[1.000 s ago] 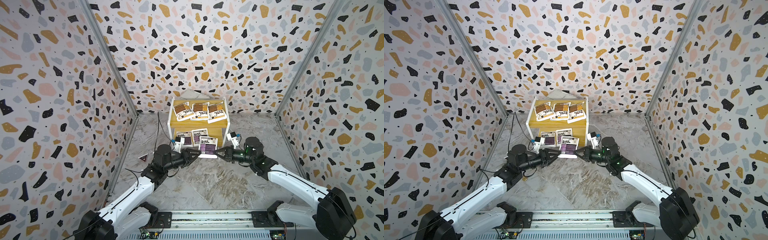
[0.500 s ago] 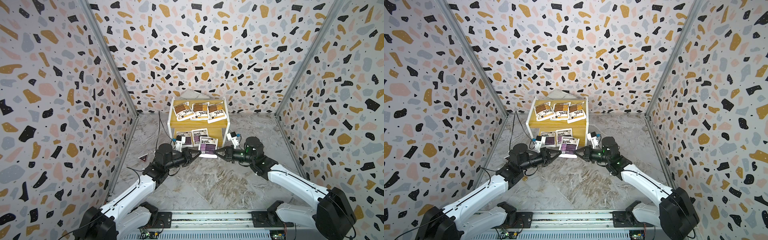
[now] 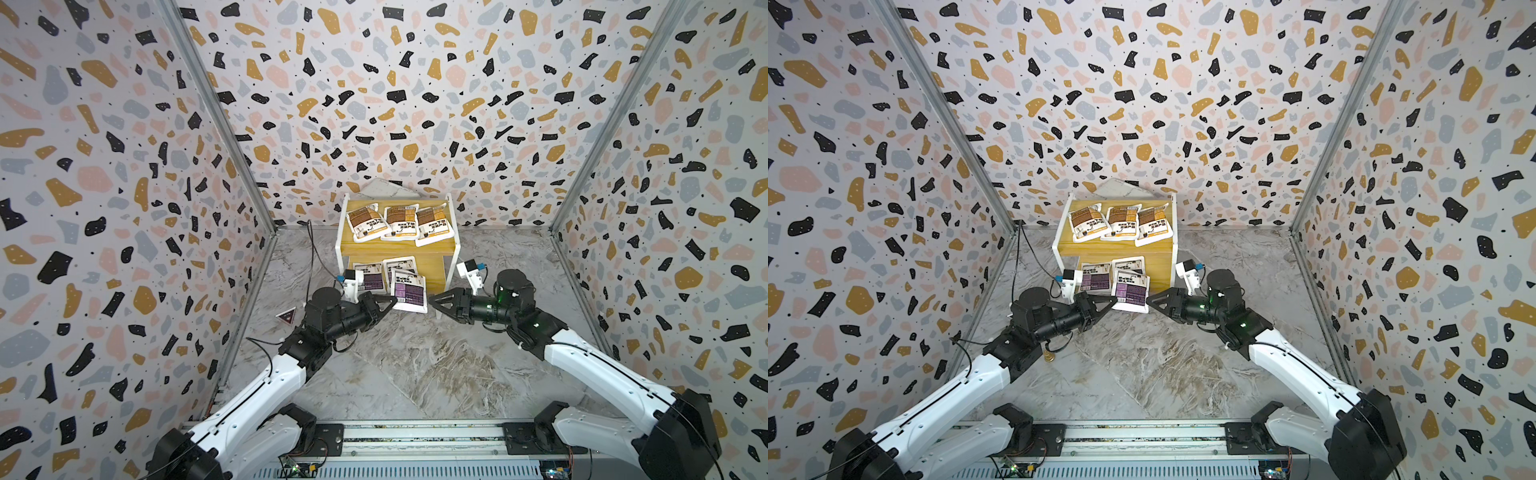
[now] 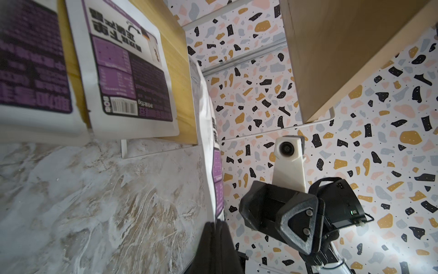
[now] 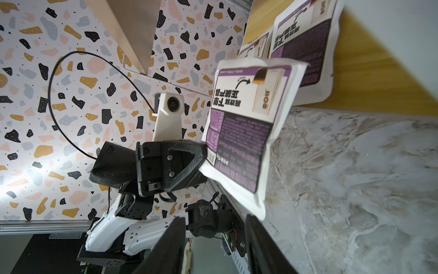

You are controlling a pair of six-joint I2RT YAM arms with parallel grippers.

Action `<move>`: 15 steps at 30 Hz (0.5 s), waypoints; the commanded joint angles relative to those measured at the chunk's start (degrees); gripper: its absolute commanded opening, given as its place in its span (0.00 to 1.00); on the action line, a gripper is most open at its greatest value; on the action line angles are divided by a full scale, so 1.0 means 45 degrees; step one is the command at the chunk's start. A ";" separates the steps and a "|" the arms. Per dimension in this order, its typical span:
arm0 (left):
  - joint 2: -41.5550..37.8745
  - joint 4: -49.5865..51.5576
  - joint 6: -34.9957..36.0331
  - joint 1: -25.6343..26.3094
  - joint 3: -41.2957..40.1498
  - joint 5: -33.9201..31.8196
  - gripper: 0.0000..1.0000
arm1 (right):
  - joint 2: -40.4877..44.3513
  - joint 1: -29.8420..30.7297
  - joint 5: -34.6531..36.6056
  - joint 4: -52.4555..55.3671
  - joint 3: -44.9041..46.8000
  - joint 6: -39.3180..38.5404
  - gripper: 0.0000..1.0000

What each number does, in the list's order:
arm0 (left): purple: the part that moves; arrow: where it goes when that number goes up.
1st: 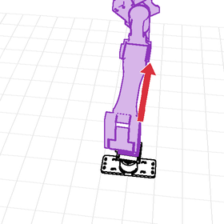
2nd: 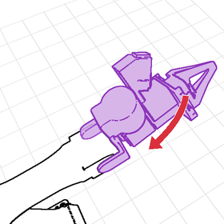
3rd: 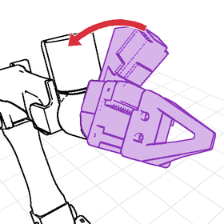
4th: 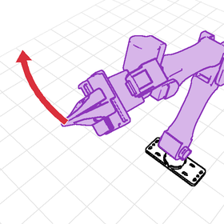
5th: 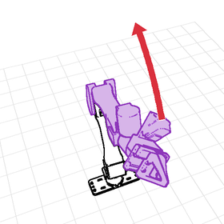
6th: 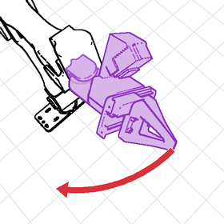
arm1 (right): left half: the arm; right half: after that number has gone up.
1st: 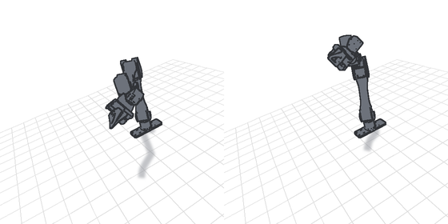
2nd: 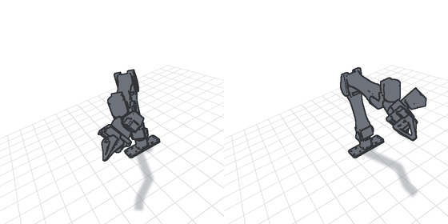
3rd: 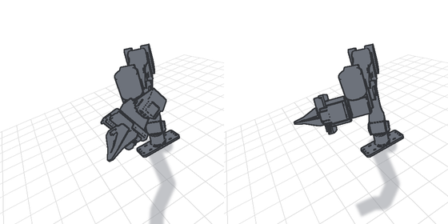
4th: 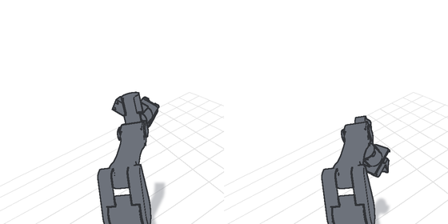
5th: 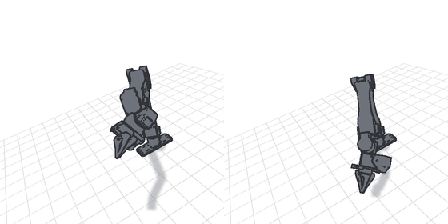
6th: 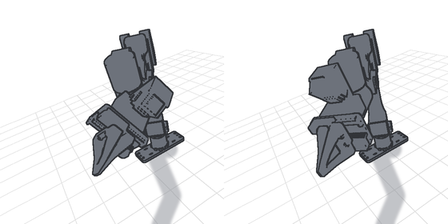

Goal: Place the bagged coffee beans on the shelf by color
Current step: Place the bagged coffee beans on the shelf.

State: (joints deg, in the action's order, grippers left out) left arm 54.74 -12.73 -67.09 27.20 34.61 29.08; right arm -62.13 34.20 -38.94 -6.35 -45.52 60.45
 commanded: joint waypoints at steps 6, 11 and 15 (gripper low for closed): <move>0.0691 -0.0365 0.0329 0.0431 0.0875 -0.1202 0.00 | 0.2242 -0.0462 0.0828 0.3354 -0.0586 -0.1316 0.49; 0.1029 -0.0422 0.0592 0.0805 0.1078 -0.2020 0.00 | 0.2727 -0.0635 0.0938 0.4146 -0.0724 -0.1605 0.49; 0.1125 -0.0627 0.0660 0.0948 0.1056 -0.2618 0.00 | 0.2936 -0.0715 0.1004 0.4379 -0.0748 -0.1672 0.50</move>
State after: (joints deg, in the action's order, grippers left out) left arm 59.75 -12.23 -65.73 30.98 37.26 20.34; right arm -50.17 31.29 -35.07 10.57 -46.57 54.57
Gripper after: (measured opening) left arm 0.039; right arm 0.494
